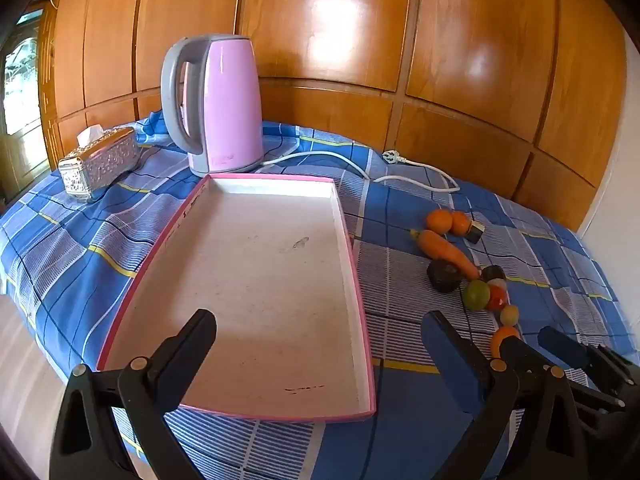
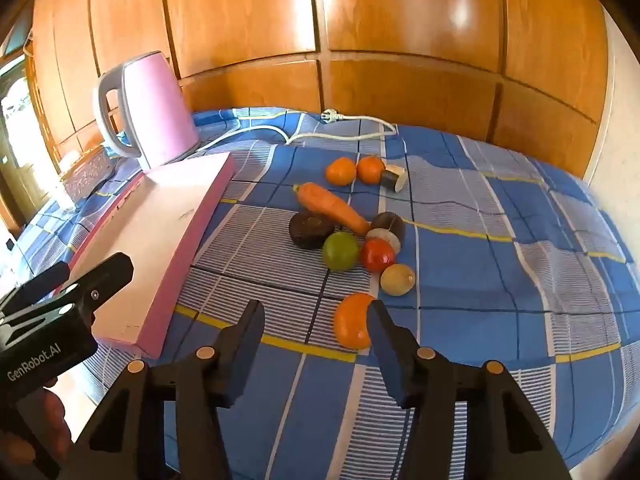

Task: Organize fruits
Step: 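Move both tools toward the produce cluster beside the tray, then grasp the orange mandarin with the left tool while the right tool grasps the yellow round fruit, then carry both fruits over the pink tray and open both tools to drop them, then withdraw both tools from the tray back toward the remaining produce, then grasp the red tomato with the right tool while the left tool grasps the green lime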

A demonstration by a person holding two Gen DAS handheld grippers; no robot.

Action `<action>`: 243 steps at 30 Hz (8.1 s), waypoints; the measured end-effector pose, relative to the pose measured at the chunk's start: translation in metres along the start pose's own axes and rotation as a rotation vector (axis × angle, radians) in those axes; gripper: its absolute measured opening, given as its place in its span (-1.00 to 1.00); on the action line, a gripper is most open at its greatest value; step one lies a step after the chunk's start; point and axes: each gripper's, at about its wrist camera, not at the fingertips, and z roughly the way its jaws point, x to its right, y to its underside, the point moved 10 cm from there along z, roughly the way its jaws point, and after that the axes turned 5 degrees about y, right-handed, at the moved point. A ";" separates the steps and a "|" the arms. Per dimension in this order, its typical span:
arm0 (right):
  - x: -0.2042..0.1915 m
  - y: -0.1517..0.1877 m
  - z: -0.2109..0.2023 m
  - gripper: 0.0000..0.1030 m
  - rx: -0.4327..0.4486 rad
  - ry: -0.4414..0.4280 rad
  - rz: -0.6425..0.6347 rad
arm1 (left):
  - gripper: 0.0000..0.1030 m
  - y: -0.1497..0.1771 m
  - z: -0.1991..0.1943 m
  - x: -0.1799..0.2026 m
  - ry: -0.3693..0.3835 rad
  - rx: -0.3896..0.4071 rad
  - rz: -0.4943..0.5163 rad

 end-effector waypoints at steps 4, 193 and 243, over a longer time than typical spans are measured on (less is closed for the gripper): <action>-0.003 -0.005 0.000 0.05 0.029 0.018 -0.034 | 0.99 0.000 0.000 0.001 0.005 0.000 0.003; 0.062 -0.004 0.043 -0.33 -0.074 0.005 0.131 | 0.13 -0.009 0.017 0.013 0.026 -0.037 0.055; 0.115 0.000 0.089 -0.43 -0.076 0.085 0.160 | -0.09 0.017 0.073 0.127 0.315 -0.230 0.168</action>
